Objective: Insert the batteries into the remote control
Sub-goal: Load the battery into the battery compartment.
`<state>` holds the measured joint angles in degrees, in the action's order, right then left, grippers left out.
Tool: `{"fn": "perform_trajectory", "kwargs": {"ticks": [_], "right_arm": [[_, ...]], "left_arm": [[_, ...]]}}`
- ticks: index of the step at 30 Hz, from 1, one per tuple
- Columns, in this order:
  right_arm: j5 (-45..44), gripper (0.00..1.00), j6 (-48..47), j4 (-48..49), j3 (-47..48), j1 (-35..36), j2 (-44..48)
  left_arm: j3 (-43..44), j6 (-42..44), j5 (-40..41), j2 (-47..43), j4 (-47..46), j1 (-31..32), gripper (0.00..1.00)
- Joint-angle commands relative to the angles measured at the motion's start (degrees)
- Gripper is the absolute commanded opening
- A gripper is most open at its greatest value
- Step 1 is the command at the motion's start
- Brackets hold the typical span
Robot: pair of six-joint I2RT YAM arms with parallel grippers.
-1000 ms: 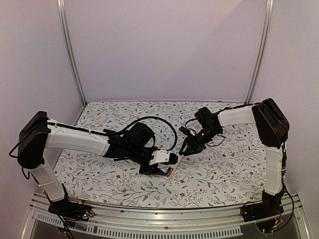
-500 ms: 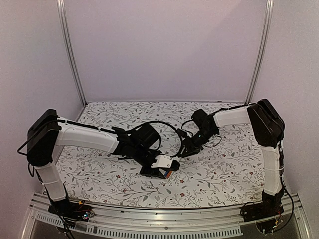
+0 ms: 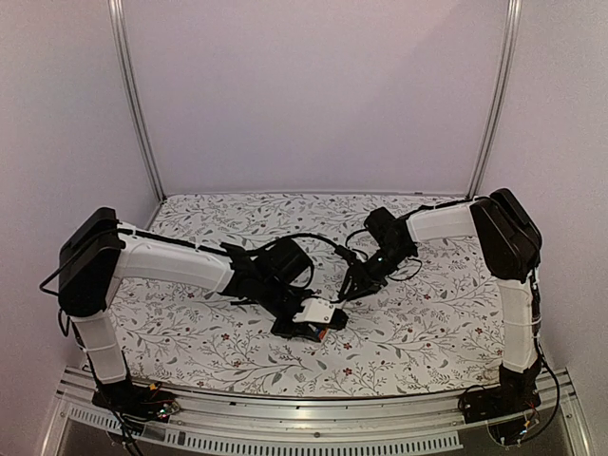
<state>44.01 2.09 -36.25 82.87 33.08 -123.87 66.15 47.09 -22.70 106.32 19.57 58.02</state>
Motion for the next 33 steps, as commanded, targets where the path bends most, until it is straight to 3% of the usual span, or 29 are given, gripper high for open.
{"fn": "perform_trajectory", "kwargs": {"ticks": [1,10,18,26,33], "right_arm": [[-0.57,0.34,-0.76,-0.9,1.15,0.42,-1.37],[-0.33,0.34,-0.77,-1.1,1.24,0.49,-1.54],[0.02,0.34,-0.89,-1.18,1.2,0.42,-1.55],[0.0,0.33,-0.94,-1.21,1.33,0.46,-1.71],[0.03,0.33,-0.94,-1.19,1.42,0.43,-1.9]], "left_arm": [[1.41,0.56,-1.11,2.06,1.16,1.26,0.29],[2.09,0.54,-1.03,3.77,1.59,1.31,0.23],[1.92,1.1,-0.15,3.53,1.49,1.32,0.24],[0.91,1.58,1.23,-0.08,1.21,1.31,0.32],[0.65,2.38,1.58,-0.3,1.2,0.82,0.26]]}}
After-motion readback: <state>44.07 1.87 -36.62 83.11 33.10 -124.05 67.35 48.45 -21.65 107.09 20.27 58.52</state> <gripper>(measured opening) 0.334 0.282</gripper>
